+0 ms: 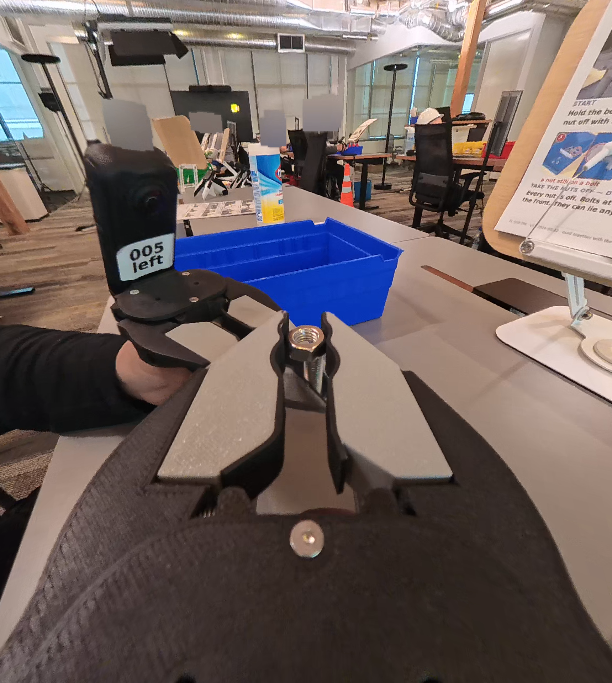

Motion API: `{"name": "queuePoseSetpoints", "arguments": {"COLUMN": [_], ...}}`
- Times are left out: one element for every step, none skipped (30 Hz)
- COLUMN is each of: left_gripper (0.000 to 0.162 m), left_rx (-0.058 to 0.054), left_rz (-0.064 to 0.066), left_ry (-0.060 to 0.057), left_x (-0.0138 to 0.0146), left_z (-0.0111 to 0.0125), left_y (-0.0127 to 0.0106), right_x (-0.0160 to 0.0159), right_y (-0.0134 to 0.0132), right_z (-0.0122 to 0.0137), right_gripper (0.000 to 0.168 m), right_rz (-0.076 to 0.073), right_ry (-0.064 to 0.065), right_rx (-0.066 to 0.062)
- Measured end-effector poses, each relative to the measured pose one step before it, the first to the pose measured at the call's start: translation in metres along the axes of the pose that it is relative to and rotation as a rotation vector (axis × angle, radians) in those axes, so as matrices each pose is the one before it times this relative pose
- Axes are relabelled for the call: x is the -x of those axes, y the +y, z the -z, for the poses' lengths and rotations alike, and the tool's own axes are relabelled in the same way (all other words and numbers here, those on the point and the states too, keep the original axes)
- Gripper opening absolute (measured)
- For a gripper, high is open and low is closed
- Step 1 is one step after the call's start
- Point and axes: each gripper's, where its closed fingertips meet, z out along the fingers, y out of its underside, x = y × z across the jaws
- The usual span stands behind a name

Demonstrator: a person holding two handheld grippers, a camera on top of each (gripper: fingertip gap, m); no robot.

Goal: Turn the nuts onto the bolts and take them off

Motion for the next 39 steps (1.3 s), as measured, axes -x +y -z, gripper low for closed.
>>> {"name": "queuePoseSetpoints", "arguments": {"left_gripper": [0.006, 0.006, 0.006, 0.006, 0.006, 0.006, 0.006, 0.006, 0.006, 0.006, 0.006, 0.006, 0.006, 0.006, 0.006, 0.006, 0.006, 0.006, 0.006, 0.006, 0.006, 0.006, 0.006, 0.006, 0.006, 0.006, 0.006, 0.006, 0.006, 0.006, 0.006, 0.006, 0.006, 0.006, 0.006, 0.006, 0.006, 0.006, 0.006], "left_rx": [-0.0028, -0.0017, -0.0015, -0.0026, -0.0035, -0.0005, 0.0031, 0.0042, 0.0074, 0.0085, 0.0070, 0.0076, 0.0039, 0.0036, 0.0030, -0.0003, -0.0010, -0.0017, -0.0022, -0.0037, -0.0016, -0.0021, -0.0015, 0.0010, -0.0013, -0.0003, 0.0001, -0.0003, 0.0032, 0.0018, -0.0019, 0.0002, 0.0010, -0.0003, 0.0021, 0.0040, 0.0002, 0.0012, 0.0022], "left_rz": [0.0072, -0.0002, -0.0019, 0.0005, 0.0017, 0.0003, -0.0011, -0.0034, -0.0060, -0.0067, -0.0047, -0.0012, -0.0001, -0.0009, 0.0003, 0.0006, 0.0000, -0.0003, -0.0007, -0.0029, -0.0035, -0.0042, -0.0044, -0.0023, -0.0015, -0.0007, 0.0000, -0.0012, -0.0023, -0.0014, -0.0009, 0.0004, 0.0025, 0.0018, 0.0008, 0.0021, 0.0000, -0.0022, -0.0016], "left_ry": [-0.0065, -0.0093, -0.0063, -0.0028, -0.0031, -0.0033, -0.0027, -0.0033, -0.0022, -0.0033, -0.0014, 0.0026, 0.0004, 0.0038, 0.0034, 0.0018, 0.0038, 0.0052, 0.0030, 0.0026, 0.0043, 0.0000, -0.0003, 0.0008, -0.0001, 0.0027, 0.0009, -0.0043, -0.0030, -0.0044, -0.0058, -0.0009, 0.0001, -0.0038, 0.0005, 0.0018, -0.0018, 0.0023, 0.0028], "left_x": [0.00203, 0.00223, 0.00166, 0.00092, 0.00095, 0.00100, 0.00093, 0.00092, 0.00049, 0.00049, 0.00013, -0.00045, -0.00012, -0.00048, -0.00052, -0.00043, -0.00084, -0.00130, -0.00112, -0.00127, -0.00157, -0.00101, -0.00072, -0.00052, -0.00002, -0.00032, 0.00010, 0.00075, 0.00066, 0.00078, 0.00102, 0.00050, 0.00036, 0.00097, 0.00031, 0.00002, 0.00019, -0.00051, -0.00075], "left_z": [0.00055, 0.00057, 0.00057, 0.00054, 0.00054, 0.00014, -0.00020, -0.00045, -0.00064, -0.00080, -0.00071, -0.00086, -0.00067, -0.00059, -0.00032, -0.00003, 0.00023, 0.00018, 0.00029, 0.00022, 0.00006, 0.00005, 0.00002, 0.00000, -0.00013, -0.00018, -0.00022, -0.00010, -0.00001, 0.00018, 0.00050, 0.00032, 0.00022, -0.00001, -0.00013, -0.00050, -0.00023, -0.00015, -0.00008], "left_y": [-0.00037, -0.00042, -0.00057, -0.00062, -0.00064, 0.00002, 0.00078, 0.00111, 0.00183, 0.00206, 0.00196, 0.00191, 0.00124, 0.00089, 0.00065, -0.00004, -0.00040, -0.00069, -0.00095, -0.00115, -0.00079, -0.00066, -0.00040, 0.00023, 0.00002, 0.00015, 0.00028, 0.00015, 0.00072, 0.00046, 0.00002, 0.00017, 0.00046, 0.00027, 0.00056, 0.00087, 0.00019, 0.00014, 0.00017], "right_x": [-0.00177, -0.00231, -0.00208, -0.00138, -0.00137, -0.00158, -0.00158, -0.00140, -0.00177, -0.00258, -0.00280, -0.00312, -0.00493, -0.00817, -0.01035, -0.00537, -0.00040, -0.00504, -0.01215, -0.01775, -0.02089, -0.02180, -0.01862, -0.01136, -0.00386, 0.00105, 0.00330, 0.00201, -0.00107, -0.00238, 0.00023, 0.00376, 0.00151, -0.00117, -0.00009, 0.00160, 0.00045, 0.00000, 0.00143], "right_y": [-0.00119, -0.00178, -0.00210, -0.00245, -0.00290, -0.00306, -0.00302, -0.00301, -0.00418, -0.00630, -0.00850, -0.01055, -0.01102, -0.00857, -0.00569, -0.00796, -0.00995, -0.00622, -0.00042, 0.00586, 0.01314, 0.02056, 0.02564, 0.02666, 0.02514, 0.02178, 0.01784, 0.01427, 0.01217, 0.01062, 0.00648, -0.00214, 0.00114, 0.00194, 0.00180, 0.00148, 0.00115, 0.00051, 0.00038], "right_z": [0.00139, 0.00169, 0.00197, 0.00214, 0.00236, 0.00236, 0.00237, 0.00257, 0.00303, 0.00446, 0.00626, 0.00836, 0.00999, 0.01101, 0.01216, 0.01332, 0.01392, 0.01339, 0.01270, 0.01142, 0.00865, 0.00503, 0.00107, -0.00251, -0.00482, -0.00645, -0.00746, -0.00779, -0.00719, -0.00607, -0.00380, 0.00029, 0.00002, -0.00033, -0.00064, -0.00059, -0.00063, -0.00041, -0.00039], "right_gripper": [0.014, 0.014, 0.014, 0.014, 0.014, 0.014, 0.014, 0.014, 0.014, 0.014, 0.014, 0.014, 0.014, 0.014, 0.014, 0.014, 0.014, 0.014, 0.014, 0.014, 0.014, 0.015, 0.014, 0.014, 0.014, 0.014, 0.014, 0.015, 0.015, 0.015, 0.015, 0.015, 0.015, 0.015, 0.015, 0.017, 0.018, 0.018, 0.016], "right_rz": [0.0025, 0.0067, 0.0065, 0.0039, 0.0029, 0.0061, 0.0102, 0.0152, 0.0186, 0.0188, 0.0158, 0.0130, 0.0115, 0.0102, -0.0022, -0.0259, -0.0254, -0.0105, 0.0183, 0.0363, 0.0334, 0.0159, 0.0022, -0.0131, -0.0311, -0.0392, -0.0288, -0.0106, 0.0014, 0.0052, 0.0007, -0.0195, -0.0066, -0.0024, -0.0024, -0.0047, -0.0012, 0.0033, 0.0054], "right_ry": [0.0093, 0.0131, 0.0107, 0.0056, 0.0066, 0.0093, 0.0126, 0.0136, 0.0192, 0.0273, 0.0319, 0.0327, 0.0384, 0.0490, 0.0518, 0.0163, -0.0149, 0.0148, 0.0523, 0.0723, 0.0737, 0.0669, 0.0471, 0.0074, -0.0288, -0.0473, -0.0482, -0.0294, -0.0019, 0.0119, -0.0030, -0.0305, -0.0149, 0.0023, -0.0044, -0.0152, -0.0066, -0.0015, -0.0088], "right_rx": [-0.0032, -0.0060, -0.0061, -0.0072, -0.0088, -0.0091, -0.0065, -0.0040, -0.0061, -0.0118, -0.0168, -0.0201, -0.0180, -0.0041, 0.0123, -0.0052, -0.0203, 0.0028, 0.0311, 0.0540, 0.0729, 0.0957, 0.1108, 0.1115, 0.1048, 0.0921, 0.0755, 0.0608, 0.0554, 0.0529, 0.0350, -0.0150, 0.0059, 0.0147, 0.0155, 0.0152, 0.0152, 0.0091, 0.0075]}}
